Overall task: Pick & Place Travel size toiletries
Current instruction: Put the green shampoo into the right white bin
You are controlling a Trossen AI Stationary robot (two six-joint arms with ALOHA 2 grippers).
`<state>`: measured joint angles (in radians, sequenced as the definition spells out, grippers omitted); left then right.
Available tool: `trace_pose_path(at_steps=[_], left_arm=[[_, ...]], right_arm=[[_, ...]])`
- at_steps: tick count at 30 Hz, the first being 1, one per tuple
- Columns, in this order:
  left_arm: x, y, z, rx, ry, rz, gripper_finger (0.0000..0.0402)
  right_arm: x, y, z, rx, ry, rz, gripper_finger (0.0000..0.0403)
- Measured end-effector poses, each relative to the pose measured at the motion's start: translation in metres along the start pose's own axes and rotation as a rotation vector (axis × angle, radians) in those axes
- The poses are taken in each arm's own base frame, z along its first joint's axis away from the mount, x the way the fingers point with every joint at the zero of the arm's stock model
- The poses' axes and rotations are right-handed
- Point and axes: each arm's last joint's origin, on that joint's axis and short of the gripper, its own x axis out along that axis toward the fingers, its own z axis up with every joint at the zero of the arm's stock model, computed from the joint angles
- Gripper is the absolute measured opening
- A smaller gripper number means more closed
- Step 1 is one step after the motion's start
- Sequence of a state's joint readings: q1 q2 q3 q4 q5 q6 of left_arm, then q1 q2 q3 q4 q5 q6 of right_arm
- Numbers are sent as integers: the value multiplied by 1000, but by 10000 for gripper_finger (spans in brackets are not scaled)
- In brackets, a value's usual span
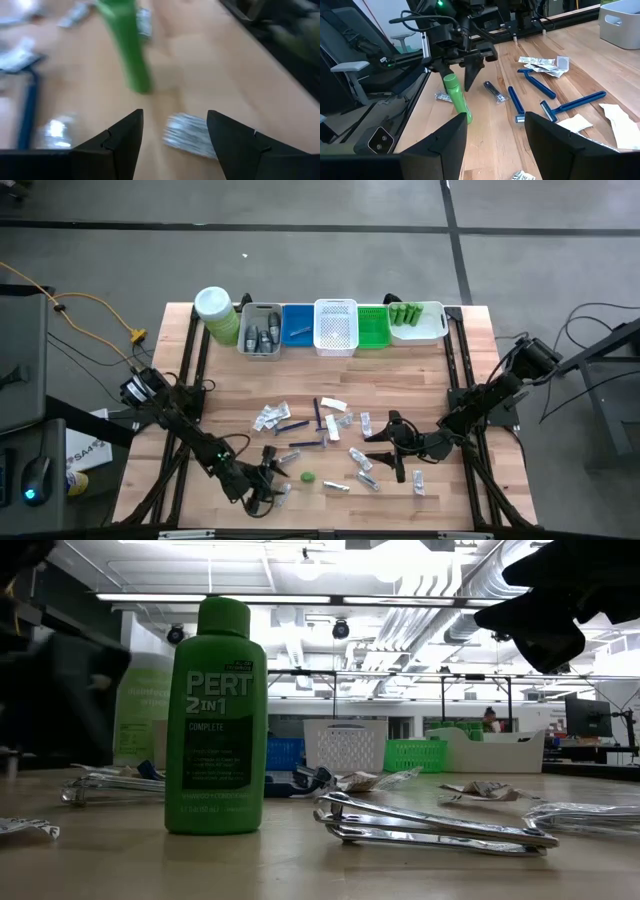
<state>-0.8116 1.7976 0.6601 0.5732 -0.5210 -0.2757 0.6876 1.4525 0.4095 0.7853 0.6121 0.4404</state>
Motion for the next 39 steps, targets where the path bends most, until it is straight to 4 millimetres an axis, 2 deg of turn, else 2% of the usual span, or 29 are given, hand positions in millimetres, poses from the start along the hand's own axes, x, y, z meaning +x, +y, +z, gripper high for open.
trace_pose_path(at_steps=[8,13,18,24,33,36,39], left_arm=[[5,-4,14,6,-68,112,218],[8,0,14,-36,-77,177,218],[15,12,15,-131,-55,158,218],[20,20,17,-153,-19,72,218],[21,18,17,-156,-30,55,218],[29,16,12,-130,-11,63,218],[41,9,15,-99,-19,62,218]], right_arm=[[0,0,0,-2,2,-1,193],[0,0,0,-2,2,-1,193],[0,0,-1,-7,8,-4,193],[0,-1,-1,-9,10,-5,193],[0,-1,-1,-11,13,-8,193],[0,-1,-1,-11,12,-9,193],[0,-1,-1,-11,12,-9,193]])
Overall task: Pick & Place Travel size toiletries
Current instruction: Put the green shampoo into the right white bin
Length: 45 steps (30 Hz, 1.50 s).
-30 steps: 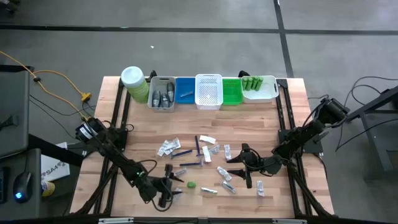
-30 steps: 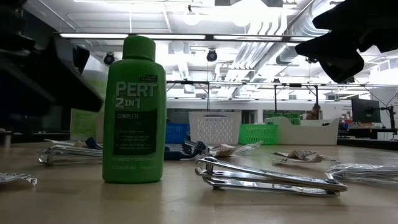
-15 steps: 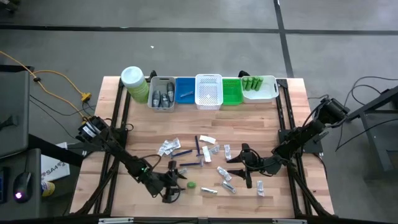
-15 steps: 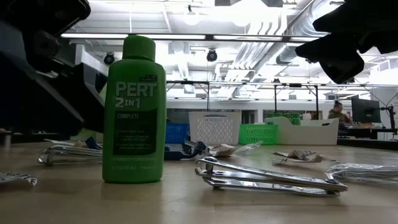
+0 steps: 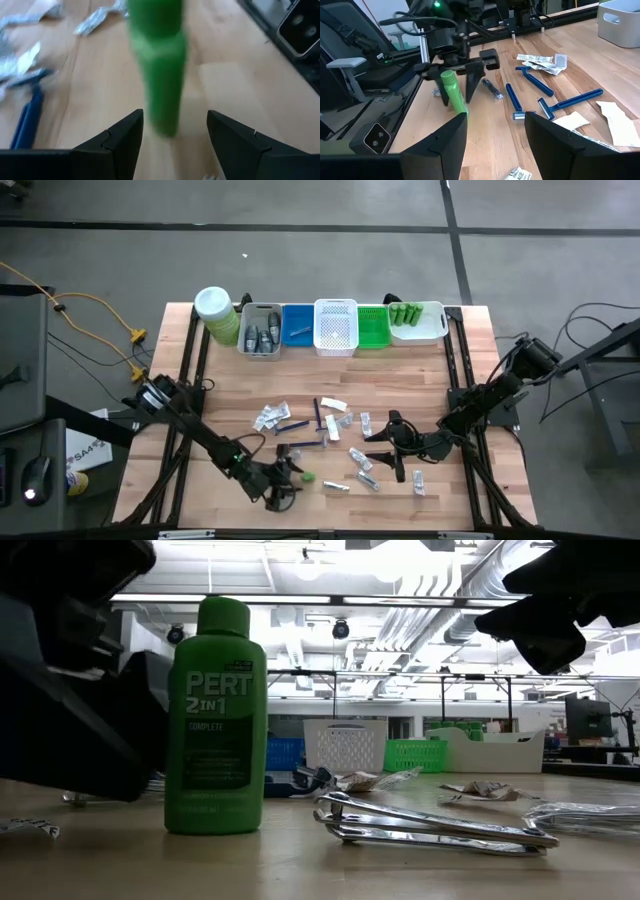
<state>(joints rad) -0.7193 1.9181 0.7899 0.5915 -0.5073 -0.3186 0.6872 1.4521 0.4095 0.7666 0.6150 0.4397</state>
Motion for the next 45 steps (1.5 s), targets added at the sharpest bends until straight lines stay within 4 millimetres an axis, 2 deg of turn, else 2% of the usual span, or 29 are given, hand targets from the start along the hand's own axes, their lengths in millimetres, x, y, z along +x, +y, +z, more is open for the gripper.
trace_pose_path(at_steps=[7,25,29,38,42,45], left_arm=[[13,-8,7,37,-28,42,218],[22,11,10,-5,-13,69,215],[22,11,10,-5,-14,71,183],[22,11,10,10,-10,74,62],[22,14,12,71,-18,106,59],[20,21,24,85,-44,127,59]], right_arm=[[0,0,0,0,1,1,193],[0,0,0,0,2,3,193],[0,0,0,0,2,3,193],[0,0,0,1,2,3,193],[0,0,0,2,2,3,193],[1,-1,1,4,-1,-4,193]])
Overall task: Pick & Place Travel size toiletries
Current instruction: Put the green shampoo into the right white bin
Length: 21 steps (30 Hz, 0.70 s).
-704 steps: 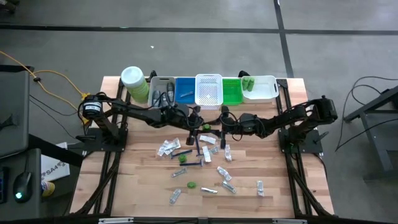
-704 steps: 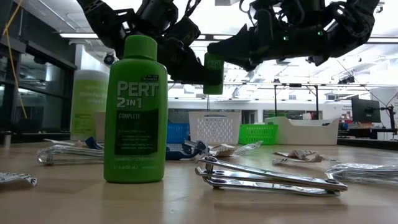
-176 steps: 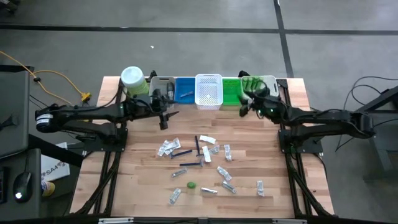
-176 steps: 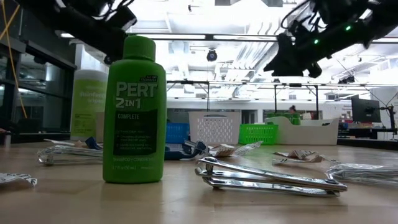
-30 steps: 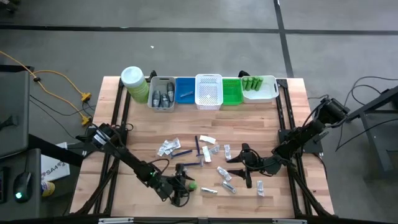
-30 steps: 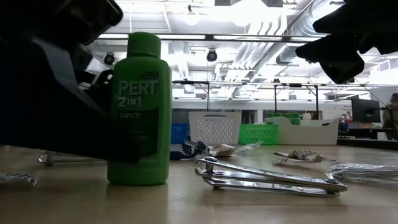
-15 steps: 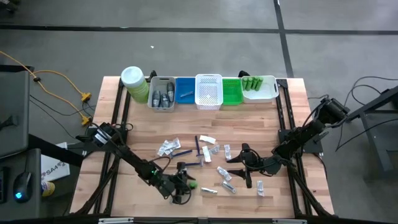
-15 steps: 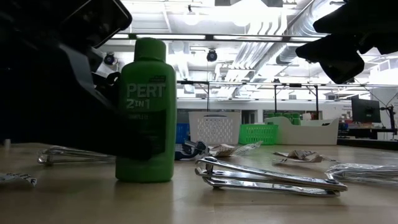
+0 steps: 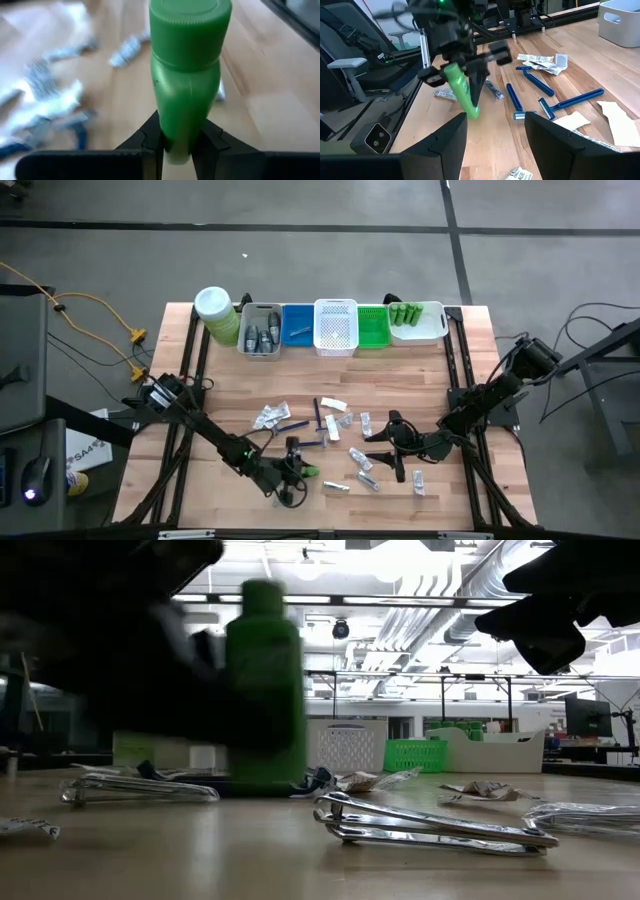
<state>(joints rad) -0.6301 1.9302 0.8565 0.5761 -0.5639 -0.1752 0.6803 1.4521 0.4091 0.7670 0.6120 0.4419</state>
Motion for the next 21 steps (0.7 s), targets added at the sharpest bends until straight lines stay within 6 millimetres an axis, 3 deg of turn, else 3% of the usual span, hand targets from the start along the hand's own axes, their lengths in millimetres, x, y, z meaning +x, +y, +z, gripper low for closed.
trace_pose_path(at_steps=[9,16,21], left_arm=[[1,50,41,92,-61,55,63],[20,105,45,119,-26,15,65],[27,133,45,85,-25,-40,66]], right_arm=[[8,-11,2,-20,-4,-47,193],[19,-29,20,-87,-96,-103,193],[27,-45,29,-149,-118,-126,193]])
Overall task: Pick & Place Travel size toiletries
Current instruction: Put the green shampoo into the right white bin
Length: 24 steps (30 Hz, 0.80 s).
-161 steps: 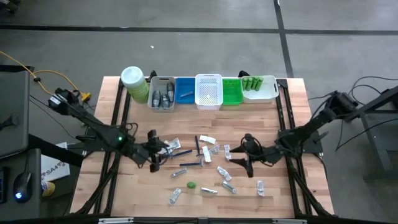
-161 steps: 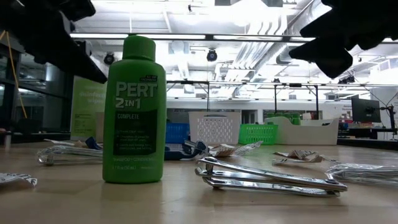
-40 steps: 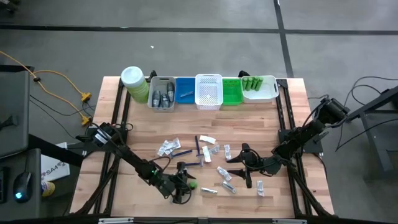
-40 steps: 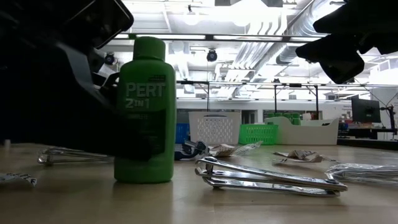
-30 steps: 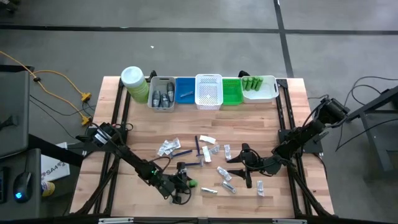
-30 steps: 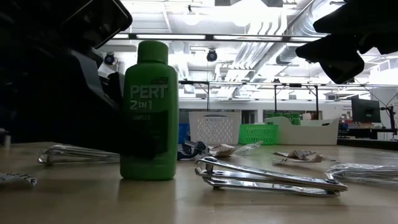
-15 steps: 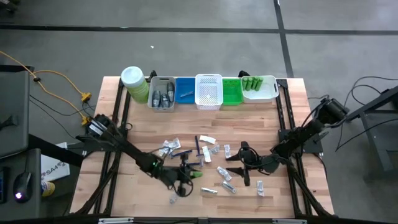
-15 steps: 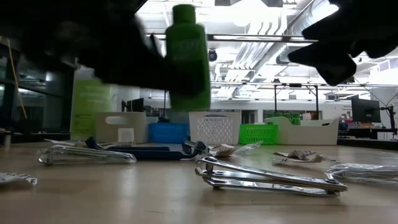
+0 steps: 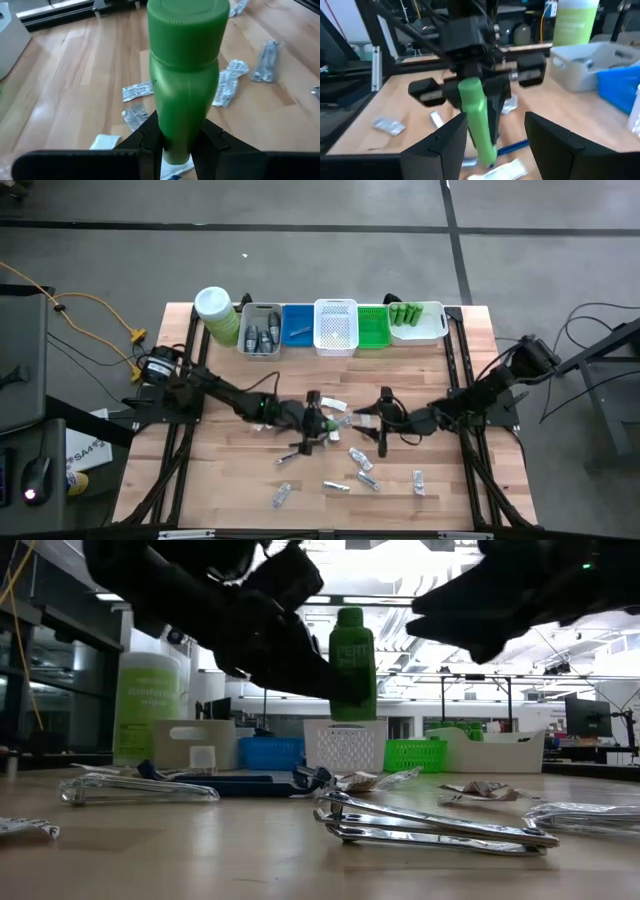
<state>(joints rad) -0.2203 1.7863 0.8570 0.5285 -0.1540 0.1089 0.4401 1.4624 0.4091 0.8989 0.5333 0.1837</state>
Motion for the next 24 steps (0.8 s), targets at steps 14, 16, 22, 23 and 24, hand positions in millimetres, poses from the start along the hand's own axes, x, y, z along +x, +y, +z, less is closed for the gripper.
trace_pose_path(at_steps=[14,16,22,23,24], left_arm=[[8,62,4,29,21,16,66],[9,71,7,45,45,29,66],[11,93,15,76,113,60,67],[11,95,15,78,124,63,67],[11,97,15,80,130,67,67]], right_arm=[[17,-39,8,-144,-14,-107,193],[20,-45,9,-146,-11,-96,193],[24,-60,11,-173,-7,-117,193],[25,-63,11,-177,-4,-120,193],[26,-66,11,-178,0,-118,193]])
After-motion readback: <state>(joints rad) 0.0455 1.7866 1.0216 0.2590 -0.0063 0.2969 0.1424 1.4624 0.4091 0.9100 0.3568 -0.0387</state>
